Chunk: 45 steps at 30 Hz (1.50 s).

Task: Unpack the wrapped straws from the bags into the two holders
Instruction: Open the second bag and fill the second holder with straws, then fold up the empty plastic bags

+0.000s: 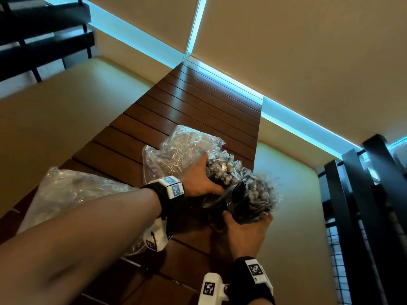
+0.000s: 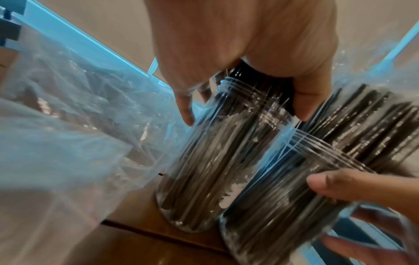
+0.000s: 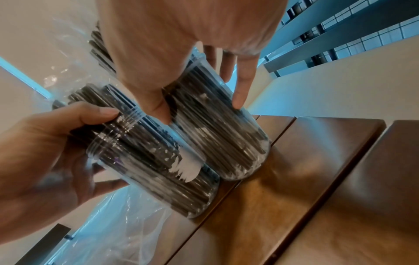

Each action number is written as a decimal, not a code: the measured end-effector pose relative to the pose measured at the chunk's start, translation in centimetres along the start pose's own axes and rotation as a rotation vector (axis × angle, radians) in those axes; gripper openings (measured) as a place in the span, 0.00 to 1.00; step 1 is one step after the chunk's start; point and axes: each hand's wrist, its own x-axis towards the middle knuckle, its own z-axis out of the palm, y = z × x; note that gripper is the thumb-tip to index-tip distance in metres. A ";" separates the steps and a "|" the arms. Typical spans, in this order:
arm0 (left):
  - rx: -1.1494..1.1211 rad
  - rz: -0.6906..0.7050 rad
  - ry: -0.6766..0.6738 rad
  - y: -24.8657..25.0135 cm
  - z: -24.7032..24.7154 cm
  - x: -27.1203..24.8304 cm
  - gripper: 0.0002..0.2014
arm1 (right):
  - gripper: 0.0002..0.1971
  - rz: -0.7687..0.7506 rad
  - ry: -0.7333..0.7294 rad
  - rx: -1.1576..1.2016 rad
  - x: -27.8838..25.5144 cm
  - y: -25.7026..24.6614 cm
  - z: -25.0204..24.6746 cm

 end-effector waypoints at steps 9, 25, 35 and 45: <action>0.575 -0.107 -0.210 0.4 -4.7 -0.7 0.35 | 0.59 0.052 -0.021 0.061 -2.8 0.8 -0.1; 0.892 -0.277 -0.209 -6.0 -4.1 -4.2 0.21 | 0.29 0.294 -0.849 0.181 -14.9 -1.8 8.9; 0.826 -0.385 -0.189 -9.9 -2.0 -5.5 0.35 | 0.12 0.472 -0.771 0.274 -15.6 -2.5 8.4; 0.898 -0.328 0.014 -8.3 -4.3 -6.5 0.22 | 0.07 0.307 -0.399 0.102 -12.9 -0.4 5.8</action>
